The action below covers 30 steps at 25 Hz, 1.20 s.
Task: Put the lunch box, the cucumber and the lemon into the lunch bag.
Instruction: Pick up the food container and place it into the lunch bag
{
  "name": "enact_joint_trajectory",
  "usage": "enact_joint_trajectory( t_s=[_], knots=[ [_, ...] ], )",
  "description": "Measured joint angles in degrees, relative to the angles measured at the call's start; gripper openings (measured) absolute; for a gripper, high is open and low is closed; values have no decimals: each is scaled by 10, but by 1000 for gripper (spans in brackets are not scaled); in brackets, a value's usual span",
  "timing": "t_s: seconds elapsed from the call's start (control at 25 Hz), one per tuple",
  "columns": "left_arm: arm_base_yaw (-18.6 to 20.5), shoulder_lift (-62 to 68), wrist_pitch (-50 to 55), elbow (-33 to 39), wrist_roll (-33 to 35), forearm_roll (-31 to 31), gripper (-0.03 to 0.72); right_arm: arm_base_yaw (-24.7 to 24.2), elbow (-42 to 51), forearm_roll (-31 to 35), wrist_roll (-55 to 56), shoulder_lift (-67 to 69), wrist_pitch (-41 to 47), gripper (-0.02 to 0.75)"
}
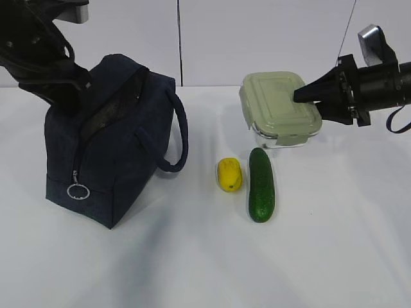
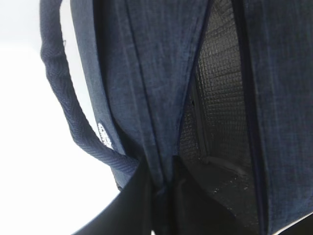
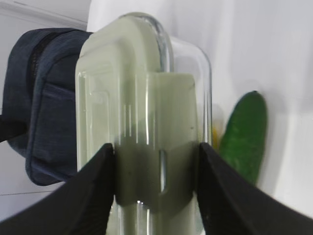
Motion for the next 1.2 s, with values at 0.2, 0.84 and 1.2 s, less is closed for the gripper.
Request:
enact_joint_trajectory(
  t_s=[0.2, 0.84, 1.2],
  knots=[
    [-2, 0, -1, 0, 0, -7, 19, 41, -31, 9, 18, -5, 1, 384],
    [-43, 0, -23, 0, 0, -26, 19, 134, -68, 59, 33, -5, 6, 382],
    [-49, 0, -33, 0, 0, -45, 19, 159, -68, 71, 33, 34, 7, 382]
  ],
)
